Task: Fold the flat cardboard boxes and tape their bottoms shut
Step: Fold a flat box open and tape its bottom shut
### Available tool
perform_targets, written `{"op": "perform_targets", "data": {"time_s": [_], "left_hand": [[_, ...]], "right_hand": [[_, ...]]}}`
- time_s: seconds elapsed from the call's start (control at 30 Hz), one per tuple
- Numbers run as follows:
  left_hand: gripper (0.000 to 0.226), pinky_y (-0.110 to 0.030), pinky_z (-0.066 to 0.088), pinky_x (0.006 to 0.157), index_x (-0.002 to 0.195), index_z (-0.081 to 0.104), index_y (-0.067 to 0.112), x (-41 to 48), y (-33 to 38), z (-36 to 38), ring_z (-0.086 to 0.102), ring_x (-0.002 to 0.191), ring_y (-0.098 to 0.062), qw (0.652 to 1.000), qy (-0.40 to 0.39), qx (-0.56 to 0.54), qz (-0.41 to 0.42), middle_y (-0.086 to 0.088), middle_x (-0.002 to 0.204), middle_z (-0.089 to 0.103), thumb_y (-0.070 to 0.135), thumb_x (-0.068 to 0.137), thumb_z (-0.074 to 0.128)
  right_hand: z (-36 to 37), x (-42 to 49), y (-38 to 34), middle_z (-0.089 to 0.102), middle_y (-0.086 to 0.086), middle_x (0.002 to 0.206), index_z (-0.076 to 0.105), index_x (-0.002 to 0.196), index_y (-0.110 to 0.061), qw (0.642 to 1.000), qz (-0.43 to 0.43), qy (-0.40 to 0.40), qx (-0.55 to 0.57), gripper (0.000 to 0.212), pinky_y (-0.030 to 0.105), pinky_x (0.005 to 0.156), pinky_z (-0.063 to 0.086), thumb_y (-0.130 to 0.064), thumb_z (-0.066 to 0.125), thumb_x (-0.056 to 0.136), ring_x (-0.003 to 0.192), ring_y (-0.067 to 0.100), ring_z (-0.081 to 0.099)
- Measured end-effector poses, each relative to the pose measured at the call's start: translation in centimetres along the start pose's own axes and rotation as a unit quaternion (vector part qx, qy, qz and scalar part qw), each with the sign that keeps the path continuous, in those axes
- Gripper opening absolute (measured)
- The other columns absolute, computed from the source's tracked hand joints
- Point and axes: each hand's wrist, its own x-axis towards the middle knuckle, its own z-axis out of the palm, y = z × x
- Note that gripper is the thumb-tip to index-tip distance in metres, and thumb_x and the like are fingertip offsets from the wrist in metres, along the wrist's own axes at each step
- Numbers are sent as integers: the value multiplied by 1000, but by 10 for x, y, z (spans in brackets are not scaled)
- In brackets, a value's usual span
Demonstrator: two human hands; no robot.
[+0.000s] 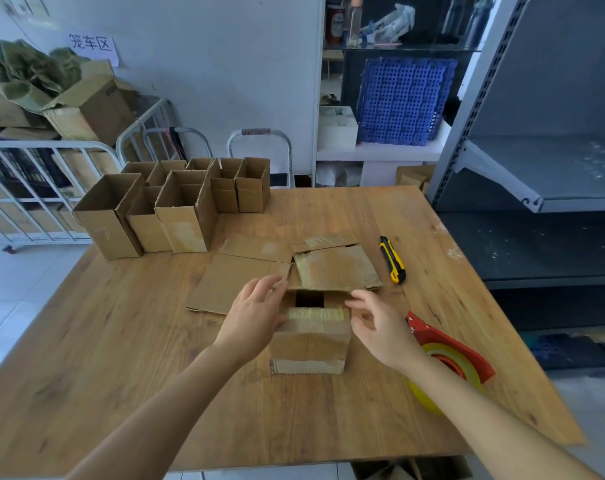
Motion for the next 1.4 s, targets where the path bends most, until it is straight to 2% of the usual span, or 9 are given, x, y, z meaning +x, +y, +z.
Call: {"op": "perform_targets", "data": {"time_s": [0.13, 0.27, 0.53, 0.73, 0.87, 1.0, 1.13, 1.27, 1.4], "left_hand": [[42, -39, 34, 111, 140, 49, 18, -6, -3, 3, 35, 134, -25, 999, -28, -5, 22, 3, 145, 44, 29, 100, 47], [44, -31, 32, 111, 145, 41, 20, -6, -5, 9, 34, 132, -19, 999, -36, -23, 2, 5, 147, 38, 31, 102, 41], [36, -44, 37, 108, 133, 53, 12, -6, 0, 16, 39, 130, -28, 1000, -14, -10, 19, -3, 140, 46, 23, 100, 41], [43, -21, -2, 115, 146, 37, 13, -2, 2, 22, 13, 148, -15, 999, -20, -23, 37, 0, 158, 25, 15, 104, 29], [49, -22, -7, 114, 152, 23, 22, -5, 0, 17, 7, 148, -13, 998, -31, 1, 54, 2, 160, 16, 13, 104, 28], [54, -21, -8, 113, 154, 15, 25, -2, 0, 14, 4, 148, -11, 995, -49, 37, 76, 4, 161, 10, 13, 103, 28], [55, -19, -6, 113, 154, 13, 22, 0, 5, 15, 3, 148, -8, 995, -65, 25, 64, 5, 161, 7, 10, 103, 29], [55, -19, -5, 113, 154, 13, 21, 1, 8, 13, 3, 148, -8, 995, -76, 21, 59, 5, 161, 7, 9, 103, 28], [49, -18, -5, 113, 153, 18, 17, -1, 8, 11, 3, 147, -9, 994, -90, 2, 66, 1, 161, 11, 26, 106, 25]], "right_hand": [[0, 1, -3, 56, -1, 129, 47, 137, -13, 997, 15, 70, 39, 46, 23, 98, 45, -10, 57, 93, 119, 10, 52], [6, 3, -5, 44, -4, 142, 49, 138, -14, 999, -25, 10, -40, 46, 24, 110, 34, -24, 60, 94, 130, 8, 40], [20, 8, -8, 53, -1, 137, 62, 127, -11, 996, -1, 48, -69, 38, 16, 101, 30, -28, 62, 93, 127, 12, 47], [25, 7, -7, 56, 8, 136, 66, 123, -7, 995, -3, 74, -72, 29, 13, 98, 29, -12, 55, 97, 125, 17, 52], [24, 4, -9, 49, 11, 145, 53, 138, -9, 993, -25, 37, -113, 37, 19, 107, 30, -11, 45, 102, 134, 21, 45], [33, 3, -9, 43, 17, 148, 45, 143, -10, 972, -77, 50, -218, 47, 50, 110, 39, 0, 39, 97, 142, 31, 34], [29, 1, -6, 37, 18, 152, 44, 140, 4, 953, -125, 12, -277, 44, 49, 114, 32, 4, 37, 97, 144, 31, 29], [23, -2, 1, 12, 7, 162, 17, 153, -6, 961, -107, -49, -252, 53, 26, 119, 4, 3, 28, 102, 150, 17, 5], [19, -6, 1, 0, 0, 163, 7, 155, -10, 963, -108, -68, -239, 61, 25, 118, 4, 7, 27, 100, 149, 10, -5]]}}
